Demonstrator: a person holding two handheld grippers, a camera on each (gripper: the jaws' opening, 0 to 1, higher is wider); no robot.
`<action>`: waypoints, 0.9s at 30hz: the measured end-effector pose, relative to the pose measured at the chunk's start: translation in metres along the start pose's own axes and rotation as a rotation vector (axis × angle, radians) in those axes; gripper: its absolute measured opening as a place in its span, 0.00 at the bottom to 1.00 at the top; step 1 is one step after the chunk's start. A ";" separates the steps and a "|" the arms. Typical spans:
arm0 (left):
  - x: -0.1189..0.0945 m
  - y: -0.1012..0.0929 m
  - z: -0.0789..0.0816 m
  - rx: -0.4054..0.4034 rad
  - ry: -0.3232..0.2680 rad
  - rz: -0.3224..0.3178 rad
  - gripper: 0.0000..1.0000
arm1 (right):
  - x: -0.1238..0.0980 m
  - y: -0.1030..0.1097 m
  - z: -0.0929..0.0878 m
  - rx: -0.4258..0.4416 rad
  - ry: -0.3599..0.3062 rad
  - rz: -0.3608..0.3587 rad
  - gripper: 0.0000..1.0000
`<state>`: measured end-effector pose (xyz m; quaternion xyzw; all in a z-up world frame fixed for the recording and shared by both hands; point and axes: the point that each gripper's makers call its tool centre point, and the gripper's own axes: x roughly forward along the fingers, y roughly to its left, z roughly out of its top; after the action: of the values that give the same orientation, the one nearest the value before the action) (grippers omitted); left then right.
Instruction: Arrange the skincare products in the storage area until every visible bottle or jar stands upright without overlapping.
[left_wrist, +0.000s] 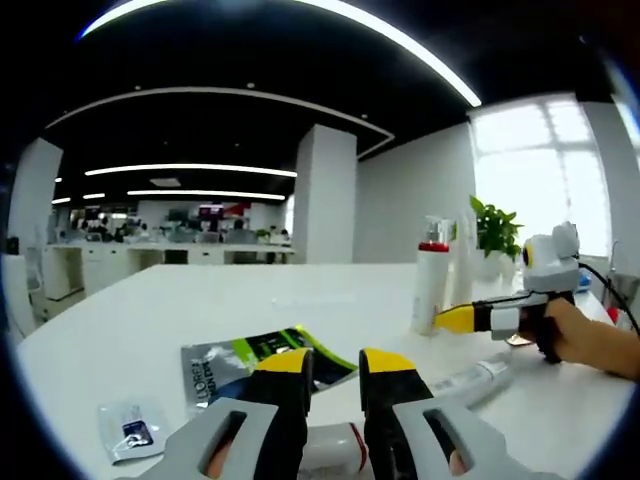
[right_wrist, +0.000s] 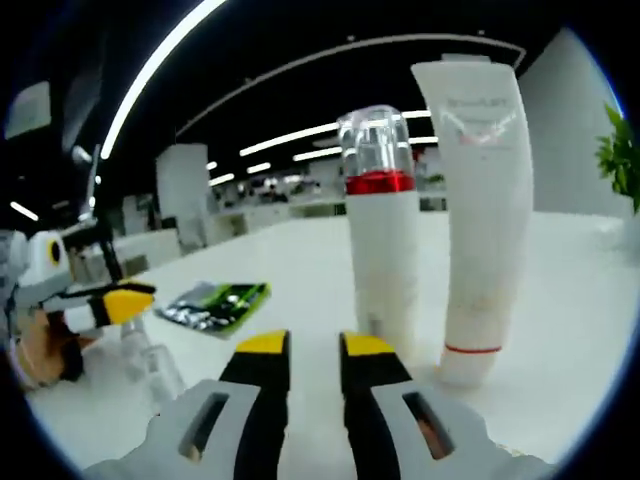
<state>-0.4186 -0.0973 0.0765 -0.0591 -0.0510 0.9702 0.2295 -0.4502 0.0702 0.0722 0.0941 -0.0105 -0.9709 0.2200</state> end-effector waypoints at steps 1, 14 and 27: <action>0.000 0.000 0.000 0.001 0.000 0.000 0.19 | -0.002 -0.005 0.001 -0.018 0.002 -0.029 0.22; 0.003 -0.001 0.001 0.011 -0.004 0.001 0.19 | 0.019 -0.032 -0.008 -0.066 0.040 -0.115 0.45; 0.004 -0.002 0.002 0.019 -0.008 0.004 0.19 | 0.021 -0.028 -0.002 0.020 -0.001 -0.099 0.39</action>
<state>-0.4219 -0.0938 0.0779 -0.0532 -0.0425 0.9713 0.2278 -0.4803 0.0861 0.0645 0.0963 -0.0155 -0.9805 0.1709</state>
